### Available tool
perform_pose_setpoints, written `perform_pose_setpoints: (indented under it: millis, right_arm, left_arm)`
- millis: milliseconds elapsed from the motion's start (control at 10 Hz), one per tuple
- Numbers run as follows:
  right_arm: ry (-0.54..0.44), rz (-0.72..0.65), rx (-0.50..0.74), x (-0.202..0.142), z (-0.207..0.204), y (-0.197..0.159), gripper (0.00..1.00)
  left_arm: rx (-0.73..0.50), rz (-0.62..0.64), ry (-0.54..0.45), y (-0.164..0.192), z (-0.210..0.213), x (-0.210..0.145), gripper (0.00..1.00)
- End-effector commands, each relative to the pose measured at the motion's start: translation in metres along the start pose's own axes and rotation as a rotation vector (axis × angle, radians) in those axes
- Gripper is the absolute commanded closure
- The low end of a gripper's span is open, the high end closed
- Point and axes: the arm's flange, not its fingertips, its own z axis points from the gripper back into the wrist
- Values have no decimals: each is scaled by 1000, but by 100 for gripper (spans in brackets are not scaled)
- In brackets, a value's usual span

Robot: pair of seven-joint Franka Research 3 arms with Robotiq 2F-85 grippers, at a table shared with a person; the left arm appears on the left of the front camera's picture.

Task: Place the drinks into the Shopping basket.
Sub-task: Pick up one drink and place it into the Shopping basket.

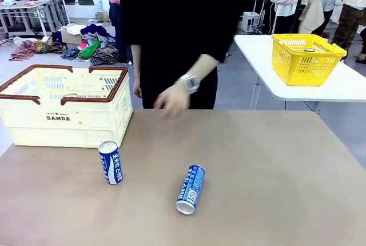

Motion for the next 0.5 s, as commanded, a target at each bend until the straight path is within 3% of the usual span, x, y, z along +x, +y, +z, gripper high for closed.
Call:
perform_pose_setpoints:
  millis: [0,200,400]
  right_arm:
    - [-1,-12,5,-1,2,5,0]
    - [-1,-12,5,-1,2,5,0]
    - [-1,-12,5,-1,2,5,0]
  left_arm:
    - [-57,86,-51,32,-11,-30,0]
    - [-80,105,-70,51,-24,-29,0]
    - [-74,36,-57,48,-31,-20,0]
